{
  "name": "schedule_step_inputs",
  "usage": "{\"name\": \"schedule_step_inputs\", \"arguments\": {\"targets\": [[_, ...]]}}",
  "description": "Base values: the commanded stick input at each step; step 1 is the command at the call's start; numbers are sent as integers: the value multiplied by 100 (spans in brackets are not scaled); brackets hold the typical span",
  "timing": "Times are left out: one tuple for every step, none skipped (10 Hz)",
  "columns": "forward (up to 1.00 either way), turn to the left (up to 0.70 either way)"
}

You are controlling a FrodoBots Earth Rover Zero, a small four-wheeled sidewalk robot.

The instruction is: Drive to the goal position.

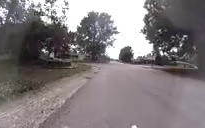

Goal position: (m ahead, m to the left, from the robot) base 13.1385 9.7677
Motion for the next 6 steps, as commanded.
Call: {"name": "schedule_step_inputs", "arguments": {"targets": [[85, 0], [85, 0], [85, 0], [85, 0], [85, 0], [85, 0]]}}
